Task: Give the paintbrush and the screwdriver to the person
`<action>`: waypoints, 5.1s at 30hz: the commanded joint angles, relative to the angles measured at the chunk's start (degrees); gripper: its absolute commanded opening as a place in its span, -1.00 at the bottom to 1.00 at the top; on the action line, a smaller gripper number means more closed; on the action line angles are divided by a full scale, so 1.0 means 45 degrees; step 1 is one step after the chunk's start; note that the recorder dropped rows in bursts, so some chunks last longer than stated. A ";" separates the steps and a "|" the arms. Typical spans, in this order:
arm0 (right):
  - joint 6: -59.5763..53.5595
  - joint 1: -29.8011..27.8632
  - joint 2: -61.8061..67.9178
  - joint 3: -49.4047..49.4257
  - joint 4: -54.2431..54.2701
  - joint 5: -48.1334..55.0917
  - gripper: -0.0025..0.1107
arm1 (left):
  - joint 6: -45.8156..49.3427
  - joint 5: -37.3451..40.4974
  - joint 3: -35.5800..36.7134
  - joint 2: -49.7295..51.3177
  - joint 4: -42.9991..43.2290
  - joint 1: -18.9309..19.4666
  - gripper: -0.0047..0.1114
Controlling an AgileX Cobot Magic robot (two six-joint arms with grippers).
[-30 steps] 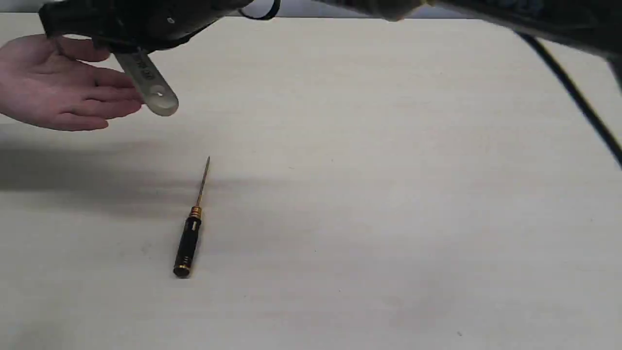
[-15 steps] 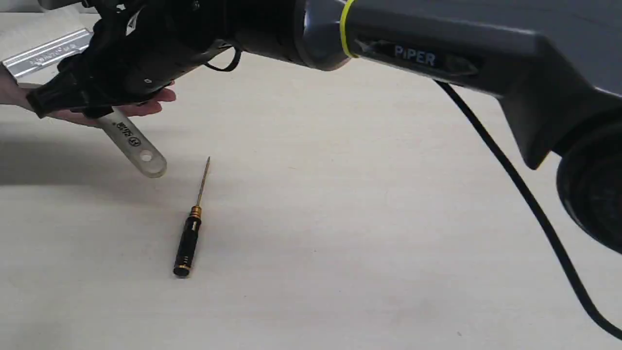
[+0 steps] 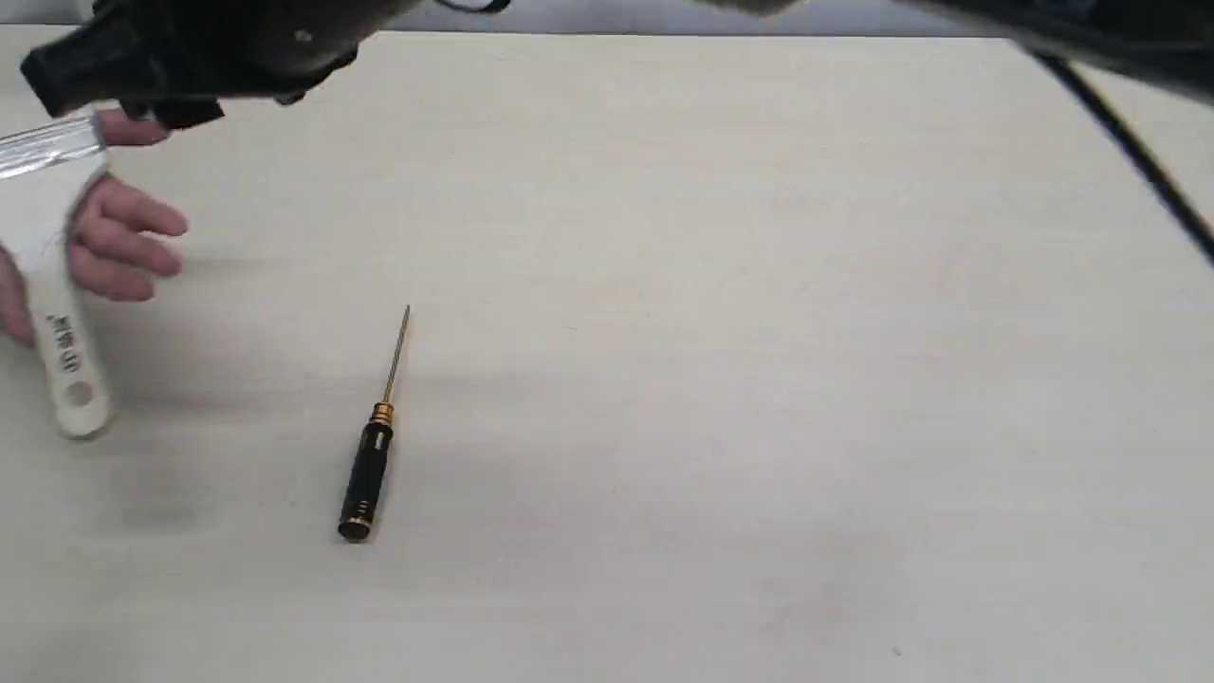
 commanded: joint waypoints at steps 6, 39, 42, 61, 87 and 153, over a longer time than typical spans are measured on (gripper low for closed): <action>0.3402 -0.0229 -0.1889 -0.0114 -0.3459 0.4529 -0.05 | -0.0026 -0.0109 0.0026 -0.0032 -0.0060 -0.0071 -0.92; 0.6511 0.0509 0.2910 -0.0092 -0.2162 0.5474 -0.05 | -0.0026 -0.0136 0.0026 -0.0032 -0.0033 -0.0071 -0.92; 0.6649 0.0529 0.3255 -0.0092 -0.2103 0.5318 -0.05 | -0.0026 -0.0136 0.0026 -0.0032 -0.0033 -0.0071 -0.92; 0.7210 0.0591 0.4795 -0.0092 -0.1909 0.4142 -0.16 | -0.0026 -0.0136 0.0026 -0.0032 -0.0033 -0.0071 -0.92; 0.4123 0.1720 0.2437 -0.0092 -0.1713 0.5672 -0.88 | -0.0026 -0.0102 0.0026 -0.0032 -0.0062 -0.0071 -0.92; 0.2096 0.0127 -0.7743 -0.1033 -0.6927 0.6536 -0.88 | -0.0026 -0.0153 0.0026 -0.0032 -0.0037 -0.0071 -0.92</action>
